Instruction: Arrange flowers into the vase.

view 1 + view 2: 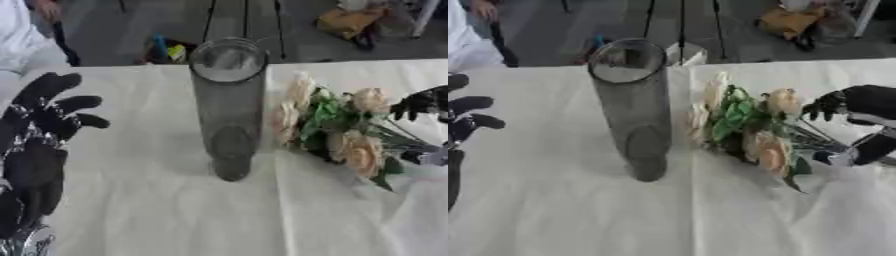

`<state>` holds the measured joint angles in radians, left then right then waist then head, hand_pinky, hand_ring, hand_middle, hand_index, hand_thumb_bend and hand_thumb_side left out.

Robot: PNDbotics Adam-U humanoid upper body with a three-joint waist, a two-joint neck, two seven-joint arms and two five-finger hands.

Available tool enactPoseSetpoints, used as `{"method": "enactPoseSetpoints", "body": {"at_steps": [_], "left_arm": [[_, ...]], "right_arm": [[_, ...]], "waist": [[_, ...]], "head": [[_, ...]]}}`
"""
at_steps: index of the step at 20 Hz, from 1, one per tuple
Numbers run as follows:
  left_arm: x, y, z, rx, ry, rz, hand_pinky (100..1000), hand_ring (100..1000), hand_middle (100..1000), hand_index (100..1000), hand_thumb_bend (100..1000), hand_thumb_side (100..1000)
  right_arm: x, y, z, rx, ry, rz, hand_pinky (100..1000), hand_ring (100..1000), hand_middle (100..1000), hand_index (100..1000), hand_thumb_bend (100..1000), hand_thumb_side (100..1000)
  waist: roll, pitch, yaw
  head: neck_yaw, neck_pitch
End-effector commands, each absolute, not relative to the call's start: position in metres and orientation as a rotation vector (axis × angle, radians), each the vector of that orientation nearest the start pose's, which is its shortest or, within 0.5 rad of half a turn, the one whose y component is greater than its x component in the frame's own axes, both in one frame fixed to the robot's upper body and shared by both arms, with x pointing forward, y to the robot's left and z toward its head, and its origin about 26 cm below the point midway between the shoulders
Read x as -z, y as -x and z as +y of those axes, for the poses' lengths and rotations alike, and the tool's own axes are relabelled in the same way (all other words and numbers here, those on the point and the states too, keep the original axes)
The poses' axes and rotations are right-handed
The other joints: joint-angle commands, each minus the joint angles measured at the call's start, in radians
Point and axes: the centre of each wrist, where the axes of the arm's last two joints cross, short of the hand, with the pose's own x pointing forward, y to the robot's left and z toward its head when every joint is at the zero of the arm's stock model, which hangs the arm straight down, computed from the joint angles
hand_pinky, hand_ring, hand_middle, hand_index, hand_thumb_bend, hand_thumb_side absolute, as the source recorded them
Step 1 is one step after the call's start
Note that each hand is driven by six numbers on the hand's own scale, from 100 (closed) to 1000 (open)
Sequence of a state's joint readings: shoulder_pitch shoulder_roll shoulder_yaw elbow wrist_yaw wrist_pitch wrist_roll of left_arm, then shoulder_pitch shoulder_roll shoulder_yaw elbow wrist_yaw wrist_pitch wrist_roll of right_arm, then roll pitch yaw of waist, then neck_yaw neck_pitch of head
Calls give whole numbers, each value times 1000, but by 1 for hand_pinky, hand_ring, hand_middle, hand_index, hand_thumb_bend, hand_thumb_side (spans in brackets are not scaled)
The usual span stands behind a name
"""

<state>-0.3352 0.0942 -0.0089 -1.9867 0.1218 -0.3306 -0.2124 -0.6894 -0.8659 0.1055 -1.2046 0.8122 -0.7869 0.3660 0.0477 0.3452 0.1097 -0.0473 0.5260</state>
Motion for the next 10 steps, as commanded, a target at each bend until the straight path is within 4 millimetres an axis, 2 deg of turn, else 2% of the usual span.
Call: {"method": "enactPoseSetpoints", "body": {"at_steps": [1, 10], "left_arm": [[-198, -304, 213, -517, -413, 3543, 625, 754, 817, 909, 162, 1000], [-199, -304, 211, -522, -420, 3539, 625, 753, 818, 909, 160, 1000]], "right_arm": [[-255, -399, -427, 2740, -1283, 1839, 744, 636, 690, 924, 348, 604], [-246, -402, -433, 2716, -1275, 1894, 763, 598, 634, 876, 301, 604]], "waist": [[-4, 1, 1], [-2, 10, 10]], "head": [[-7, -13], [-15, -17]]}}
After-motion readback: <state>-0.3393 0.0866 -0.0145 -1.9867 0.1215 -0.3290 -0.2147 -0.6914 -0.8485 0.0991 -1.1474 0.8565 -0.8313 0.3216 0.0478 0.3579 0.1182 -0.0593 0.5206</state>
